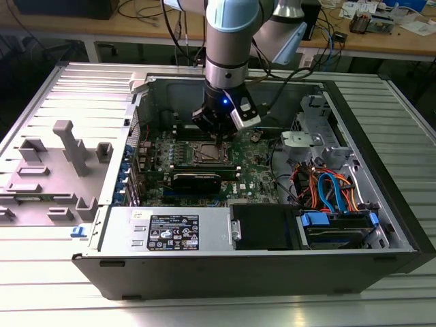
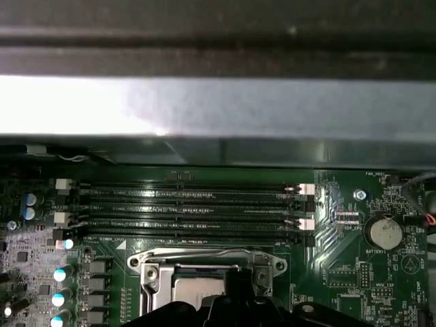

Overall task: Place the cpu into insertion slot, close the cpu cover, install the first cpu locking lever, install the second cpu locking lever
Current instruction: 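Install the second cpu locking lever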

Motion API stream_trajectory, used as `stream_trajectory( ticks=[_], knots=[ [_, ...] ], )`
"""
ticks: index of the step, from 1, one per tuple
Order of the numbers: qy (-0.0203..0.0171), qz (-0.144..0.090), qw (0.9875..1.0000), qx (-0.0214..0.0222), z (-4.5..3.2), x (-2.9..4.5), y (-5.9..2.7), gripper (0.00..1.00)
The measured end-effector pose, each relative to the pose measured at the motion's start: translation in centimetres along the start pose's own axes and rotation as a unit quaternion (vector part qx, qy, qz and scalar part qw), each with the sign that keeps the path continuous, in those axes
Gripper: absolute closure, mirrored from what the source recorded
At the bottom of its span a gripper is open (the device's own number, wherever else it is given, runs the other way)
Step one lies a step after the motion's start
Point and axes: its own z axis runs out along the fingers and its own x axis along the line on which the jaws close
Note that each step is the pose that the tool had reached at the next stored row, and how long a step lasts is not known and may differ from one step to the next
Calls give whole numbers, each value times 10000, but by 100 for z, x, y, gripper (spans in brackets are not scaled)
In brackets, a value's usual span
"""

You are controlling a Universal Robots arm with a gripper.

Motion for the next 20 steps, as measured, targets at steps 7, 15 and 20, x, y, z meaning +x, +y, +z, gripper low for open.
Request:
stream_trajectory(
  ticks=[7,15,20],
  knots=[
    [0,0,10000,0,-89,1,-26,89],
    [0,0,10000,-1,-96,2,-96,89],
    [0,0,10000,0,-101,4,-195,89]
  ],
)
